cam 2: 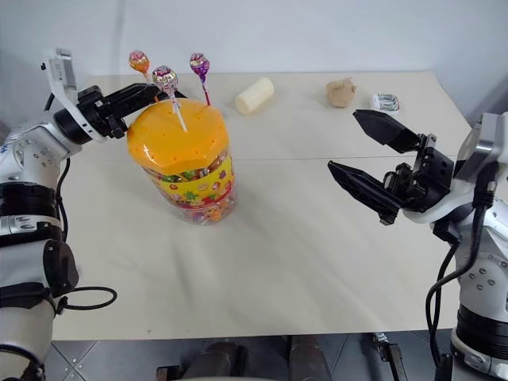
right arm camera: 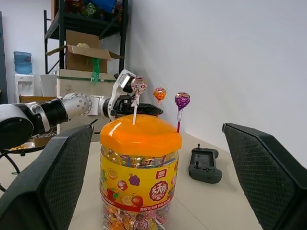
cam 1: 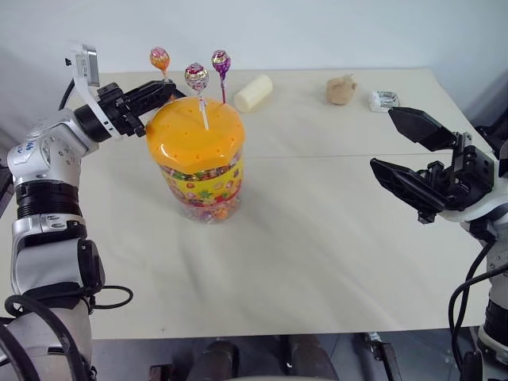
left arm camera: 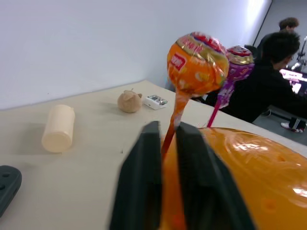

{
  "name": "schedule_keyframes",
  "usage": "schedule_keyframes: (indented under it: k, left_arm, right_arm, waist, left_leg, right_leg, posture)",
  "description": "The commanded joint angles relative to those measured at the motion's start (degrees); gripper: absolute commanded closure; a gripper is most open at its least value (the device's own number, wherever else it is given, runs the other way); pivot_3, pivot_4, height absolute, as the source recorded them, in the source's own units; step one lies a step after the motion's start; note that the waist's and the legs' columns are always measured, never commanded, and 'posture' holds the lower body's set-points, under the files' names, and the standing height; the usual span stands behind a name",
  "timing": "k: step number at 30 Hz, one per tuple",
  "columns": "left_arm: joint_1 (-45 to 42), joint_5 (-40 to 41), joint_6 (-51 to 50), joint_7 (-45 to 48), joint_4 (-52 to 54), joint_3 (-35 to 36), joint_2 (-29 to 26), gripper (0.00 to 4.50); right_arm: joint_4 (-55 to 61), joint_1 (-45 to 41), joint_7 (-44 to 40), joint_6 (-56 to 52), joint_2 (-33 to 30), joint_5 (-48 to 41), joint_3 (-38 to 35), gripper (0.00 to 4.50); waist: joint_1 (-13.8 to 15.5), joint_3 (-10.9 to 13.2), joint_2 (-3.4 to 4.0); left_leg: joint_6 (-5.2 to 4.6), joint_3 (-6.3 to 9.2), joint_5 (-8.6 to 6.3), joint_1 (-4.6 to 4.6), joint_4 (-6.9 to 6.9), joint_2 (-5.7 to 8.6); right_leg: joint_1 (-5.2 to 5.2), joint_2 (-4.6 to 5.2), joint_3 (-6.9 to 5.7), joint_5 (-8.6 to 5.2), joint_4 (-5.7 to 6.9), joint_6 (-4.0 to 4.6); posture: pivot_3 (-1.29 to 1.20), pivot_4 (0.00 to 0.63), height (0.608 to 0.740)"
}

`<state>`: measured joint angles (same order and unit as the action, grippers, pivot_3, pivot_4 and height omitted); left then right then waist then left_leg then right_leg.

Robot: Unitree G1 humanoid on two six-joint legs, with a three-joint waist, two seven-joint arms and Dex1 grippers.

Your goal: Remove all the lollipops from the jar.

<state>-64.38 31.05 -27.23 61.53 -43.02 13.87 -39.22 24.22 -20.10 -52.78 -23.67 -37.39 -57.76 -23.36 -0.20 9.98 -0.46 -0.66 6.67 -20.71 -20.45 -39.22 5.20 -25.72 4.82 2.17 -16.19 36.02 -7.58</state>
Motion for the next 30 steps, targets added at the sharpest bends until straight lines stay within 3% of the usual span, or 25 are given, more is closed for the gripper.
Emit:
schedule_keyframes:
  k: [1,5,8,12,15,20,22,25,29,30]
  left_arm:
    - [-3.59,3.10,-0.03,-0.92,0.67,4.87,-0.44,4.48]
    - [-3.72,9.99,-5.52,-3.12,3.18,13.31,-2.85,4.48]
    - [2.49,8.41,-11.69,-4.28,7.12,13.41,-9.90,4.48]
    - [17.23,6.94,-24.69,-10.06,14.53,14.81,-19.66,4.48]
    - [36.24,6.30,-31.19,-9.55,27.29,18.26,-25.03,4.48]
    - [59.83,7.33,-37.47,-10.52,42.55,26.31,-22.10,4.48]
    - [62.07,8.84,-38.85,-12.68,45.17,27.53,-18.67,4.48]
    - [66.52,5.91,-36.43,-14.79,49.14,23.59,-16.18,4.48]
    - [65.74,6.85,-37.19,-17.69,51.12,22.47,-13.67,4.48]
    - [66.20,6.65,-37.21,-17.59,51.17,21.97,-13.89,4.27]
  right_arm:
    - [1.05,-1.14,0.15,1.29,0.27,-0.47,0.08,0.00]
    - [0.09,-2.09,-0.63,1.56,1.08,-0.30,1.50,0.00]
    - [-0.85,-3.61,-1.63,1.29,1.60,-0.66,2.76,0.00]
    - [-2.26,-4.67,-7.47,1.70,0.36,0.93,5.29,0.00]
    - [-3.70,-5.17,-14.82,2.90,-1.49,3.11,7.74,0.00]
    - [-3.72,-4.83,-24.93,3.96,-3.15,5.59,13.03,0.00]
    - [-3.32,-4.42,-27.49,4.43,-2.93,6.04,14.73,0.00]
    - [-2.15,-2.86,-30.33,5.82,-2.31,7.41,17.43,0.00]
    - [-2.07,-2.12,-30.33,6.14,-2.30,7.56,17.60,0.00]
    - [-2.06,-1.88,-30.31,6.18,-2.47,7.59,17.38,0.00]
  waist:
    - [0.04,0.00,0.00]
    - [-0.18,0.00,0.00]
    - [-1.56,0.00,0.01]
    - [-2.16,0.00,0.06]
    - [-1.97,0.00,0.06]
    - [-0.71,0.03,0.06]
    - [0.44,0.03,0.06]
    - [1.53,0.02,0.05]
    - [1.72,0.02,0.05]
    - [1.62,0.02,0.04]
  left_leg:
    - [0.00,0.00,0.00,-0.01,0.00,0.00]
    - [0.00,-0.01,0.00,-0.02,0.01,-0.02]
    - [0.01,-0.02,0.00,-0.01,0.06,-0.07]
    - [0.02,-0.02,-0.01,0.10,0.17,-0.03]
    - [0.01,-0.05,-0.03,0.08,0.16,-0.06]
    - [-0.09,0.01,-0.09,0.06,0.13,-0.06]
    - [-0.08,0.05,-0.09,0.09,0.12,-0.09]
    - [-0.05,0.13,-0.08,0.14,0.08,-0.06]
    - [-0.01,0.16,-0.06,0.19,0.09,-0.04]
    - [-0.01,0.16,-0.06,0.20,0.08,-0.05]
  right_leg:
    - [-0.01,0.00,0.00,0.00,0.00,0.00]
    - [-0.03,0.01,0.00,0.00,0.00,0.00]
    - [-0.08,-0.01,0.02,0.00,0.03,0.00]
    - [-0.15,-0.03,0.05,-0.01,0.13,0.02]
    - [-0.16,-0.05,0.11,0.01,0.12,0.05]
    - [-0.04,0.01,0.06,0.06,-0.03,0.16]
    - [0.07,0.01,0.03,0.07,-0.14,0.16]
    - [0.15,0.08,0.00,0.08,-0.27,0.18]
    - [0.20,0.11,0.01,0.10,-0.26,0.21]
    - [0.20,0.10,0.00,0.12,-0.24,0.24]
  posture:
    - [0.00,0.150,0.740]
    - [0.00,0.150,0.740]
    - [0.00,0.150,0.740]
    - [0.00,0.150,0.740]
    - [0.00,0.150,0.740]
    - [0.00,0.150,0.740]
    - [0.00,0.150,0.740]
    - [0.00,0.150,0.740]
    - [0.00,0.150,0.740]
    - [0.00,0.150,0.740]
